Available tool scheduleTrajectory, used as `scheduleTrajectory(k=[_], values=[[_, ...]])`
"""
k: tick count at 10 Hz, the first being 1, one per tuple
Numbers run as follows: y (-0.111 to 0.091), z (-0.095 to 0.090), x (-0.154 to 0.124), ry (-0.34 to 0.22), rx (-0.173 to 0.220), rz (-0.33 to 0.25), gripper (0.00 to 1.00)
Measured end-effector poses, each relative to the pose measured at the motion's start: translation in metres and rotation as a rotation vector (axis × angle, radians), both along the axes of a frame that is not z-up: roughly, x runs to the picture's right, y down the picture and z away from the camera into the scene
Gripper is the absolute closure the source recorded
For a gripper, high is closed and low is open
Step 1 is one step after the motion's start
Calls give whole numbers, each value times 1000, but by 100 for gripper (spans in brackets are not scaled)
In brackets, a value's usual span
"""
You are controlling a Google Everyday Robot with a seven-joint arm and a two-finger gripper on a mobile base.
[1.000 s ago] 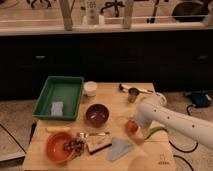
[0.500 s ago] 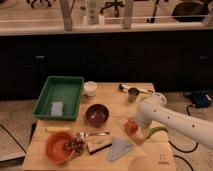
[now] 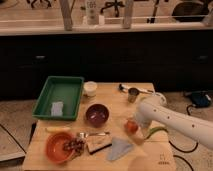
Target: Place apple in paper cup
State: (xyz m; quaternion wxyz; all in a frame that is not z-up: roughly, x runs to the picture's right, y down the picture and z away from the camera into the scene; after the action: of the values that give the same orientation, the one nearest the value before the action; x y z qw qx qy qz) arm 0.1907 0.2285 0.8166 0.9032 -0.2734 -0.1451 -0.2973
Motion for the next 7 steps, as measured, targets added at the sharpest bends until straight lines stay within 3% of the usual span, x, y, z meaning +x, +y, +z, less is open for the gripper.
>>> scheduleTrajectory(k=[7], values=[[2,0,-1,-15,-7,-13,20]])
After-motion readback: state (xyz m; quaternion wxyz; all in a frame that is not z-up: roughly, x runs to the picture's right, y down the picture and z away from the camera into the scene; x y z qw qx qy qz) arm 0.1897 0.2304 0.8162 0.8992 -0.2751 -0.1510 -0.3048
